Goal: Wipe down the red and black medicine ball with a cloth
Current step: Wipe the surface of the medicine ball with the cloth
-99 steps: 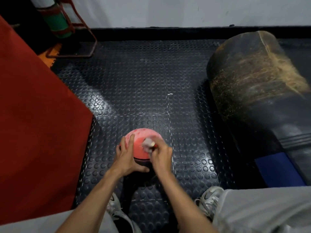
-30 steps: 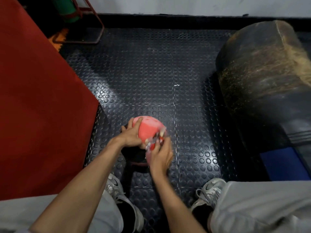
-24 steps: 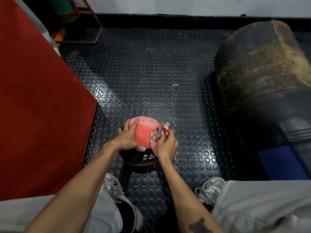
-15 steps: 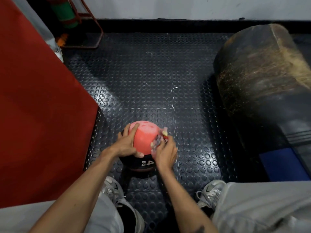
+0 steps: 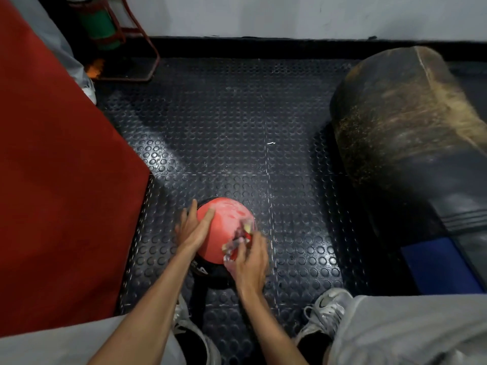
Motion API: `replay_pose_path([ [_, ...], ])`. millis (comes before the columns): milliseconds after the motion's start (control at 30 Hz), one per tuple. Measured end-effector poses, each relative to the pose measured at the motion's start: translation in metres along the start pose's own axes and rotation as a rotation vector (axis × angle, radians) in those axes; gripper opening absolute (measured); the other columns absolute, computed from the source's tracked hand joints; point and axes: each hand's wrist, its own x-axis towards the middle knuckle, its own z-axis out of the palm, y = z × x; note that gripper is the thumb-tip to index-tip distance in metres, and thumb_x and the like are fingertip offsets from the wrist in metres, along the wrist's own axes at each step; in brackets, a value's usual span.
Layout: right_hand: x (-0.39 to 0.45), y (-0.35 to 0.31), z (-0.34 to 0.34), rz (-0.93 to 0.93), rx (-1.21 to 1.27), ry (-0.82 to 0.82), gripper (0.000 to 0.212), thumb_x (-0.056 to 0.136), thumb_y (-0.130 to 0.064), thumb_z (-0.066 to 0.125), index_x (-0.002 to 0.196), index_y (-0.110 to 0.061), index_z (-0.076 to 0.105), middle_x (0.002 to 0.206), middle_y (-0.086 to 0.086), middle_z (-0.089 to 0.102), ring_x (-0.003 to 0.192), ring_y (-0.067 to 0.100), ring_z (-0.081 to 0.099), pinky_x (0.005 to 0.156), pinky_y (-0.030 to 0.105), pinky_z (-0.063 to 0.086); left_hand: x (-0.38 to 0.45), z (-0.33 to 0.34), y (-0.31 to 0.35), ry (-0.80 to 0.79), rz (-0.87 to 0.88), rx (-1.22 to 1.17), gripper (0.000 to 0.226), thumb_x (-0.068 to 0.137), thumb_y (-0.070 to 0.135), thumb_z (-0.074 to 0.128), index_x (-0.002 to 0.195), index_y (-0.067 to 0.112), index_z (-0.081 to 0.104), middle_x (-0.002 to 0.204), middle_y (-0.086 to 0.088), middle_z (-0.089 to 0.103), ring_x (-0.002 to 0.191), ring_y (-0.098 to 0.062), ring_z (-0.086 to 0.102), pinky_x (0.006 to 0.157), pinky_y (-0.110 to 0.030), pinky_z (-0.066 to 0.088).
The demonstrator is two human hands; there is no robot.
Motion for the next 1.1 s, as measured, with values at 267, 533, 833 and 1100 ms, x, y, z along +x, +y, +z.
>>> replay_pose_path([
  [267,0.078,-0.018,0.011,-0.124,-0.097,-0.073,0.024,0.101,-0.024,0.050,0.120,-0.021,0.064,0.106,0.002,0.065,0.098,0.023,0.063,0.076,0.030,0.045,0.003,0.005,0.005,0.099,0.164,0.154,0.067,0.093,0.067,0.039,0.152,0.037,0.029,0.158,-0.001,0.027,0.141,-0.036,0.029,0.114,-0.052,0.026],
  [533,0.082,-0.025,0.014,-0.217,-0.140,-0.082,0.024,0.098,-0.025,0.053,0.119,-0.026,0.066,0.106,0.002,0.068,0.092,0.024,0.065,0.072,0.032,0.047,-0.001,0.016,0.020,0.106,0.286,0.318,0.061,0.095,0.063,0.036,0.149,0.035,0.033,0.157,0.006,0.030,0.138,-0.030,0.031,0.111,-0.049,0.027],
  [833,0.039,-0.022,0.017,-0.260,-0.069,0.037,0.019,0.095,-0.027,0.058,0.110,-0.024,0.071,0.097,-0.002,0.072,0.085,0.018,0.068,0.075,0.034,0.055,0.012,0.009,0.025,0.101,0.274,0.296,0.057,0.099,0.055,0.035,0.146,0.023,0.041,0.153,-0.001,0.040,0.138,-0.029,0.036,0.111,-0.045,0.028],
  [1100,0.015,-0.034,0.006,-0.244,-0.098,-0.016,0.024,0.093,-0.017,0.063,0.115,-0.023,0.068,0.106,-0.003,0.071,0.093,0.016,0.064,0.077,0.032,0.053,0.011,0.005,0.018,0.136,0.222,0.240,0.054,0.100,0.054,0.036,0.143,0.023,0.044,0.152,-0.002,0.041,0.136,-0.031,0.038,0.109,-0.047,0.030],
])
